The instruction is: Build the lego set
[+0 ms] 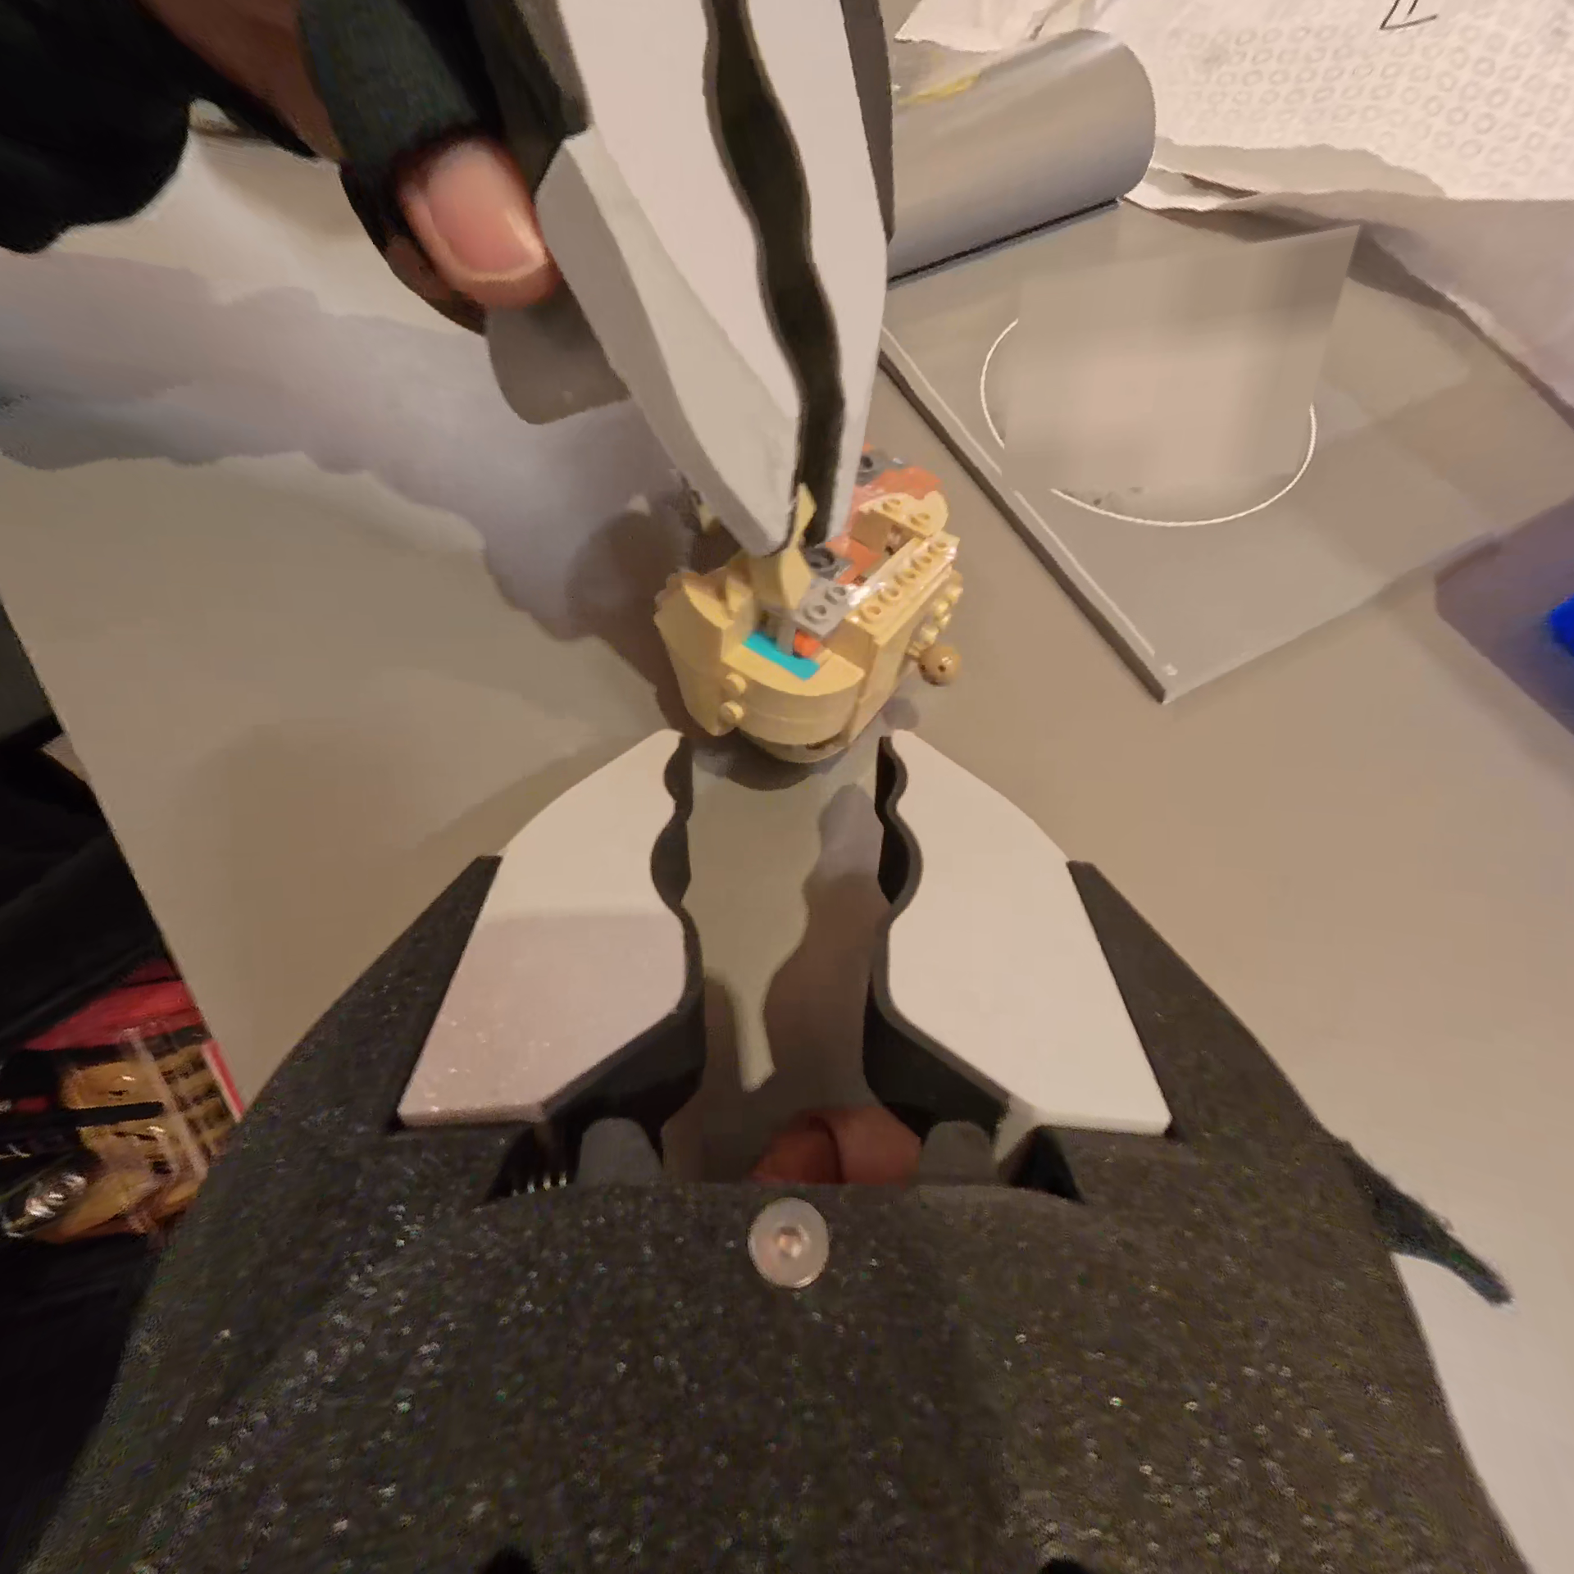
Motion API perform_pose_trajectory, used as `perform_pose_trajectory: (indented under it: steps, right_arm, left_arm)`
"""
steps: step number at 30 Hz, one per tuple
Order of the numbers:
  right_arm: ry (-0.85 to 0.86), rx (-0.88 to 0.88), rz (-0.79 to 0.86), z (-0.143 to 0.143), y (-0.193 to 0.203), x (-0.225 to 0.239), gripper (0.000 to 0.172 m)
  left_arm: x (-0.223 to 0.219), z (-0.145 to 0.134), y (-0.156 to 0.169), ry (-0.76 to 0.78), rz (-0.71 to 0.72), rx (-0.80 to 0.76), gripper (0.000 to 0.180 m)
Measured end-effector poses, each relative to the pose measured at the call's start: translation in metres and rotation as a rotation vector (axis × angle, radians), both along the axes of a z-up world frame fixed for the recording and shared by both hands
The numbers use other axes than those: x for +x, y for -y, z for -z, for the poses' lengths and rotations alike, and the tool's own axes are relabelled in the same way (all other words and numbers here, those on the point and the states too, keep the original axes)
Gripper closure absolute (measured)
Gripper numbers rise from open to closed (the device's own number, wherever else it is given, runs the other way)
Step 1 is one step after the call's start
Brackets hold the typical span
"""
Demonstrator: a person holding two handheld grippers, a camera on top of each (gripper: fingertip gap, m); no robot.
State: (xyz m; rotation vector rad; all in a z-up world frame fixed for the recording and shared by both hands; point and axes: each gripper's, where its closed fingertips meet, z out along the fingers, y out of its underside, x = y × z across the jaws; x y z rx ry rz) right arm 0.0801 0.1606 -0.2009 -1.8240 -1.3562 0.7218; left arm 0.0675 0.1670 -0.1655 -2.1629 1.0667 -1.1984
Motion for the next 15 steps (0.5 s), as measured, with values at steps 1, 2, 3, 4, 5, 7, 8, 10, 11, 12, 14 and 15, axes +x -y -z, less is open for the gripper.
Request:
perform_pose_trajectory:
  steps: [1, 2, 3, 4, 5, 7, 8, 10, 11, 12, 14, 15]
  right_arm:
    - [-0.011, -0.015, 0.013, -0.001, 0.004, -0.001, 0.128]
    - [-0.017, -0.027, 0.031, 0.0, 0.008, -0.003, 0.126]
    - [-0.011, -0.024, 0.049, 0.001, 0.011, -0.004, 0.125]
    - [0.006, 0.002, 0.079, 0.002, 0.01, -0.005, 0.124]
    - [0.022, 0.027, 0.11, 0.003, 0.008, -0.005, 0.124]
    - [0.041, 0.027, 0.158, 0.006, 0.005, -0.007, 0.127]
    - [0.035, 0.003, 0.172, 0.006, 0.005, -0.008, 0.128]
    - [0.004, -0.075, 0.182, 0.005, 0.009, -0.01, 0.129]
    - [-0.011, -0.112, 0.184, 0.005, 0.012, -0.01, 0.13]
    - [-0.028, -0.149, 0.186, 0.004, 0.014, -0.01, 0.131]
    - [-0.079, -0.252, 0.185, 0.002, 0.022, -0.012, 0.132]
    - [-0.11, -0.317, 0.181, 0.001, 0.026, -0.014, 0.133]
  left_arm:
    - [-0.001, 0.0, -0.001, 0.011, -0.015, -0.004, 0.173]
    - [-0.002, -0.001, -0.003, 0.022, -0.029, -0.008, 0.173]
    - [-0.003, -0.001, -0.004, 0.031, -0.041, -0.011, 0.173]
    - [-0.003, -0.001, -0.005, 0.04, -0.051, -0.012, 0.173]
    - [-0.004, -0.002, -0.006, 0.046, -0.059, -0.014, 0.173]
    - [-0.003, -0.003, -0.008, 0.063, -0.073, -0.011, 0.173]
    - [-0.003, -0.003, -0.008, 0.068, -0.078, -0.011, 0.173]
    - [-0.004, -0.001, -0.009, 0.067, -0.091, 0.006, 0.173]
    - [-0.004, -0.001, -0.01, 0.065, -0.098, 0.018, 0.173]
    - [-0.005, -0.001, -0.01, 0.064, -0.104, 0.031, 0.173]
    - [-0.008, -0.001, -0.009, 0.064, -0.112, 0.057, 0.173]
    - [-0.01, 0.0, -0.009, 0.061, -0.116, 0.07, 0.173]
